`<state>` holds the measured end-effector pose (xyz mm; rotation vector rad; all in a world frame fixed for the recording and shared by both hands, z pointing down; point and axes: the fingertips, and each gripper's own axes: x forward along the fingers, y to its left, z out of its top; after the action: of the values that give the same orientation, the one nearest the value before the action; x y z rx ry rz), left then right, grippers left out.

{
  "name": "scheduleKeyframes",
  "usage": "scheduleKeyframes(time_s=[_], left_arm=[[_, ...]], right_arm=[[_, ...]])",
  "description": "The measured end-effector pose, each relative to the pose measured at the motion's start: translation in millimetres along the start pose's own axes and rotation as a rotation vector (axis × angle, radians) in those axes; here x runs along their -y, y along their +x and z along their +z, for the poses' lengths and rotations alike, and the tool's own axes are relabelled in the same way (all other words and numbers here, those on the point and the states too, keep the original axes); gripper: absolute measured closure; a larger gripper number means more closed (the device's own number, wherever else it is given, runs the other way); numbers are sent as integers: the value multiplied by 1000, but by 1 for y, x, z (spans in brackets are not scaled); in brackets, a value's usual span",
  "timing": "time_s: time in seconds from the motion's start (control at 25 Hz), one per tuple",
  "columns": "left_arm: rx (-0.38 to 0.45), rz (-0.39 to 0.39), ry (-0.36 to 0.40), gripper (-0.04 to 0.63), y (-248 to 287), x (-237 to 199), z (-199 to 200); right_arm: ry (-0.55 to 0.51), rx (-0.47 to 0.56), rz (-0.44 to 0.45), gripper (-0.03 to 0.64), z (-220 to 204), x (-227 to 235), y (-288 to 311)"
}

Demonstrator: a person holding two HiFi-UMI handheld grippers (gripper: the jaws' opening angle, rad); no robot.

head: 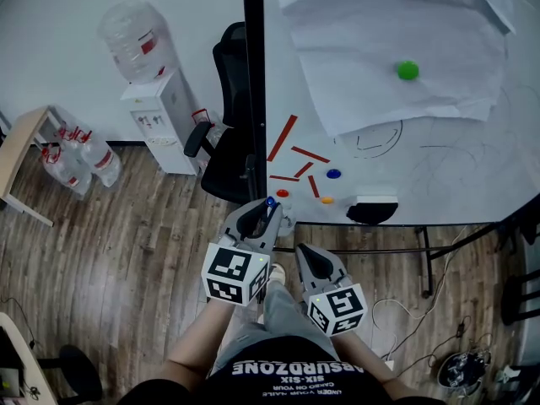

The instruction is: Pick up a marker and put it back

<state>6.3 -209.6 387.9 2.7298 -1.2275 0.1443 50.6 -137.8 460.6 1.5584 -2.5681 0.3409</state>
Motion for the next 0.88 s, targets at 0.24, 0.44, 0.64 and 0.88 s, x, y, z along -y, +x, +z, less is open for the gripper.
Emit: scheduleKeyframes(time_s=[0.24, 0.44, 0.64, 0.88], left_arm=[[-10, -8, -2, 523, 9, -2, -1], [-33, -9, -5, 525, 16, -5, -9], [-54, -11, -10, 524, 21, -8, -18], [-94, -17, -6, 524, 27, -8, -34]], right_arm=[[2, -2, -11, 620, 3, 7, 5], [-2, -7, -15, 620, 4, 11, 10], [-2, -13, -17, 620, 4, 12, 14], [-1, -20, -22, 620, 2, 13, 17]])
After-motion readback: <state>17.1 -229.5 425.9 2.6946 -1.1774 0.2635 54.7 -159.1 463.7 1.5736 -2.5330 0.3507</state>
